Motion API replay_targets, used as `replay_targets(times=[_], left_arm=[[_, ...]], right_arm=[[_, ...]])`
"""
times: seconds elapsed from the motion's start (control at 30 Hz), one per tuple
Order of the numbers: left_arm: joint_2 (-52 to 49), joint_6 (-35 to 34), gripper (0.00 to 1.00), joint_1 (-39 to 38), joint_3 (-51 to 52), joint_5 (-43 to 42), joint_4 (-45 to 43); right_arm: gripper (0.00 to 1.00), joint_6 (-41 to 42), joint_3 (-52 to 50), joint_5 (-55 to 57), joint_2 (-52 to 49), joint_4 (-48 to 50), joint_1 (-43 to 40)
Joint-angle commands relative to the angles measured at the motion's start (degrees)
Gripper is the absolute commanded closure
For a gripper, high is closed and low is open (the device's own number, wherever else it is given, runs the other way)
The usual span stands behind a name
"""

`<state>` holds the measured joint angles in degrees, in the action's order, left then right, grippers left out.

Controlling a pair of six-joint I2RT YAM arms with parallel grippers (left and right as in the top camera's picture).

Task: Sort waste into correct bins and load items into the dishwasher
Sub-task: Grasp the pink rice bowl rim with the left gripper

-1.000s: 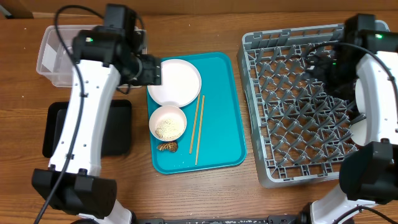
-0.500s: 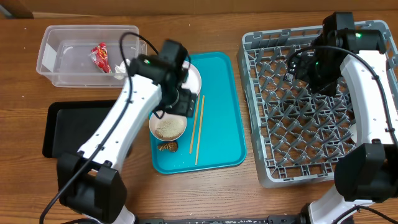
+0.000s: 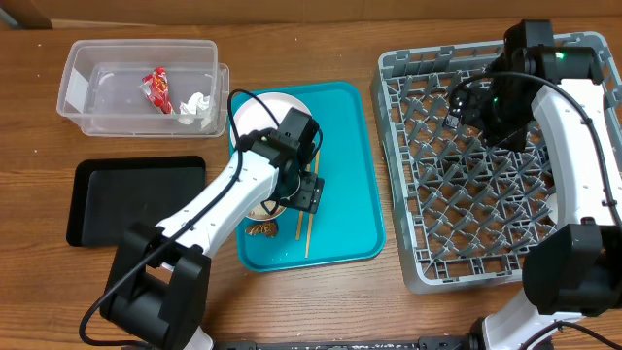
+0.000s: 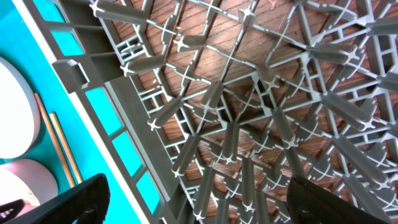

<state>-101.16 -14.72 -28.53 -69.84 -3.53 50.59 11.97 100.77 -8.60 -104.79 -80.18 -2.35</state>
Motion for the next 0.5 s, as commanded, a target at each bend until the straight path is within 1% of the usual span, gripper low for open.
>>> replay_targets(times=[0.0,0.07,0.17,0.4,0.47], left_arm=[[0.0,-0.74,0.23,-0.37,2.27,2.08,-1.79],[-0.02,-0.74,0.26,-0.37,3.19,2.05,-3.13],[-0.04,-0.74,0.33,-0.37,3.74,2.29,-3.89],[-1.01,-0.76,0.38,-0.44,4.66,2.54,-5.51],[-1.62,-0.76,0.41,-0.44,4.66,2.47,-5.92]], right_arm=[[0.07,-0.2,-0.33,-0.04,-0.17,0.11,0.09],[0.07,-0.2,-0.33,-0.04,-0.17,0.04,0.09],[0.07,-0.22,-0.33,-0.04,-0.17,-0.13,0.09],[0.07,-0.22,-0.33,-0.04,-0.17,-0.37,0.09],[0.07,-0.22,-0.33,-0.04,-0.17,-0.39,0.09]])
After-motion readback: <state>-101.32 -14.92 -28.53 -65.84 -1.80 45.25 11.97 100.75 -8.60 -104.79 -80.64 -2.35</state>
